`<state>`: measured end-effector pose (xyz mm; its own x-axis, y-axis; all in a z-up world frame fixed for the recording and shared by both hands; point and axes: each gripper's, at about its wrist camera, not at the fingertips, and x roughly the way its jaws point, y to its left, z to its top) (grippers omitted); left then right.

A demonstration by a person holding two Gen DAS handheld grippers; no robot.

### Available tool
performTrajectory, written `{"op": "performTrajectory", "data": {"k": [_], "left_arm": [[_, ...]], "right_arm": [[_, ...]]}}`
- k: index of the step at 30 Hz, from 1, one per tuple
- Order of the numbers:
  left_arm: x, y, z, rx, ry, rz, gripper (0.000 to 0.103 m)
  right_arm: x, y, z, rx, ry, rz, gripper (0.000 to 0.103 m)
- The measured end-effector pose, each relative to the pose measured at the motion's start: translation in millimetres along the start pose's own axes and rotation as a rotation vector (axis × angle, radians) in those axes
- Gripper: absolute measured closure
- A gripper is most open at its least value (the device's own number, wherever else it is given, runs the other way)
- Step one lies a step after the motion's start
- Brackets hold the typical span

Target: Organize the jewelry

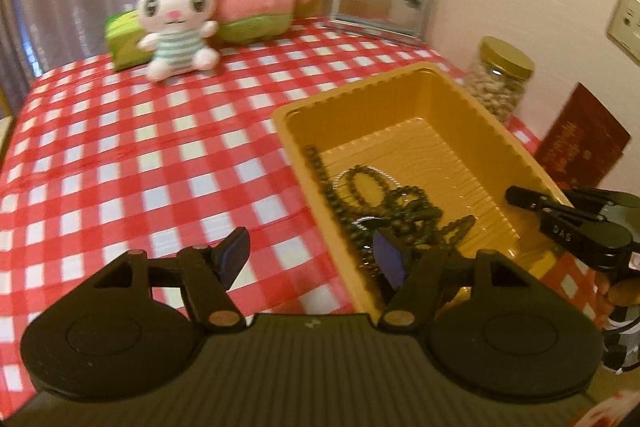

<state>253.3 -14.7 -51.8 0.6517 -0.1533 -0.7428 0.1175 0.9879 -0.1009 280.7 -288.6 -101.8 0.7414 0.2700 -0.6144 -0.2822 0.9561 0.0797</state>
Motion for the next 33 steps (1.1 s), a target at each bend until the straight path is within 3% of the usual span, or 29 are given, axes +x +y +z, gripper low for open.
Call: {"op": "performTrajectory", "data": {"k": [11, 18, 25, 27, 29, 31, 33], "left_arm": [[-16, 14, -11, -0.094, -0.006, 0.154, 0.037], [-28, 15, -24, -0.146, -0.008, 0.205, 0.037], [-43, 7, -39, -0.179, -0.026, 0.241, 0.030], [-49, 4, -42, -0.179, -0.038, 0.252, 0.027], [-55, 1, -47, -0.180, -0.048, 0.262, 0.024], [-61, -3, -52, -0.179, -0.057, 0.268, 0.022], [-66, -4, -56, -0.178, -0.061, 0.273, 0.019]], "right_arm": [[25, 16, 9, -0.041, 0.008, 0.075, 0.100], [40, 31, 7, -0.076, 0.019, 0.135, 0.100], [47, 19, 12, -0.012, 0.054, 0.187, 0.099], [47, 15, 11, -0.005, 0.068, 0.215, 0.091], [43, 10, 10, 0.025, 0.054, 0.210, 0.045], [32, 7, 9, 0.033, -0.010, 0.179, 0.032], [25, 4, 11, 0.037, -0.010, 0.170, 0.032]]}}
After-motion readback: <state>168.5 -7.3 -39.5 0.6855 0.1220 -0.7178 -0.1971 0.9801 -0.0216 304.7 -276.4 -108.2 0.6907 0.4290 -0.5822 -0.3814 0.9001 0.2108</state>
